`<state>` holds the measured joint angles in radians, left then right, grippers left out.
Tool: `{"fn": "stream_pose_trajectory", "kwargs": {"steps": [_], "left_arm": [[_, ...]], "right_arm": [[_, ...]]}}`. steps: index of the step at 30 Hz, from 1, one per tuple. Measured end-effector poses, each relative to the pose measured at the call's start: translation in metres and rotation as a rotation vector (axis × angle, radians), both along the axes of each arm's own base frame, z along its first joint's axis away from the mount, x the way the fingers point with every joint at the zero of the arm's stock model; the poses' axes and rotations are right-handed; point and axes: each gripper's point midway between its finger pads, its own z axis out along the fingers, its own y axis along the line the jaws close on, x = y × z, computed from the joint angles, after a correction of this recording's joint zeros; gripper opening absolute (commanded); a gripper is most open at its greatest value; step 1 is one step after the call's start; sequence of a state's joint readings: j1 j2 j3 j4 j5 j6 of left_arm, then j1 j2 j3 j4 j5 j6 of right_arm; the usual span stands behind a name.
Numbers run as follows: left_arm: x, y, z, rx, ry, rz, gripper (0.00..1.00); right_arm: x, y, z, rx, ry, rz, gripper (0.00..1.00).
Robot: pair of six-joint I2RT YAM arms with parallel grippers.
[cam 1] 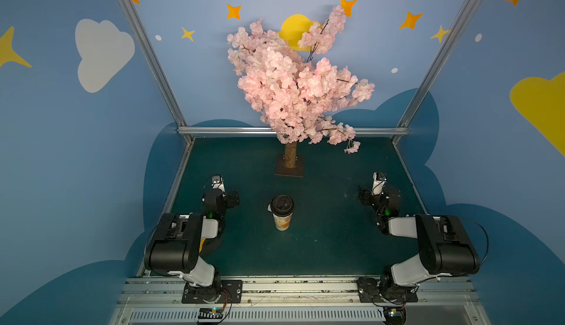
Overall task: Put the leak-proof paper on the milk tea cups
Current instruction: Reset both arms
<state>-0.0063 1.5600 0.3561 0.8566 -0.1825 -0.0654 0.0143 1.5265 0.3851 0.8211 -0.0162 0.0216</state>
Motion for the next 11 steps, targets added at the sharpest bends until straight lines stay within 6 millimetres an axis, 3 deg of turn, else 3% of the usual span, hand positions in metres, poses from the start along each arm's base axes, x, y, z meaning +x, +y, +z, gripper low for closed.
{"fn": "stream_pose_trajectory", "kwargs": {"steps": [11], "left_arm": [[0.011,-0.002,0.010,0.012,-0.004,-0.015,1.00]], "right_arm": [[0.001,0.003,0.002,-0.021,-0.012,-0.007,0.85]]}}
